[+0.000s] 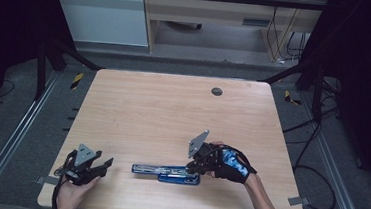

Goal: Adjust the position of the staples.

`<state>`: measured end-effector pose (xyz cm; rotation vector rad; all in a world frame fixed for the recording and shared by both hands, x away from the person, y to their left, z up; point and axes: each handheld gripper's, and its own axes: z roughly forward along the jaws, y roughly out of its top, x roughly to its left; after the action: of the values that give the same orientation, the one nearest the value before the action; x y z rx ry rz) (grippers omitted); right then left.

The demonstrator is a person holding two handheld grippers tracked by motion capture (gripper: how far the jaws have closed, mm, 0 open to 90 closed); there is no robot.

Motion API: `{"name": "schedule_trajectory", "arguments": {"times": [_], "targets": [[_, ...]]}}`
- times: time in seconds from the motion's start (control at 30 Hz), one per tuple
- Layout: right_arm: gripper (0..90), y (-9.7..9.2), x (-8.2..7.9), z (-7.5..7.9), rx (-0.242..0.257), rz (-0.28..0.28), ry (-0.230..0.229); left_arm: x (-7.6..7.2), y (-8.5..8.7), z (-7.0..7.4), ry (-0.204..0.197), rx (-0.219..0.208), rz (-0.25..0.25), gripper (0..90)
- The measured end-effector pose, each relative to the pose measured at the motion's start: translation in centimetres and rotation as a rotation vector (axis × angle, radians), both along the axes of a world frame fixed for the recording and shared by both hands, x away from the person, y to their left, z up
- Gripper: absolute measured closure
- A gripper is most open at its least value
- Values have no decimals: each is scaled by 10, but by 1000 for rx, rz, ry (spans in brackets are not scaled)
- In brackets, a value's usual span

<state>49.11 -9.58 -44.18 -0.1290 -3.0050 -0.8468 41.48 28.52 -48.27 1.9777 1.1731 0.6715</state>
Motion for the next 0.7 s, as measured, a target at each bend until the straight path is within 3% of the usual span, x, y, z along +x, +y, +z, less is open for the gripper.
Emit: {"name": "schedule_trajectory", "arguments": {"times": [0.7], "targets": [[782,0,-1,0,-12,-13,-10,0,0,0,-1,0,-2,476]]}}
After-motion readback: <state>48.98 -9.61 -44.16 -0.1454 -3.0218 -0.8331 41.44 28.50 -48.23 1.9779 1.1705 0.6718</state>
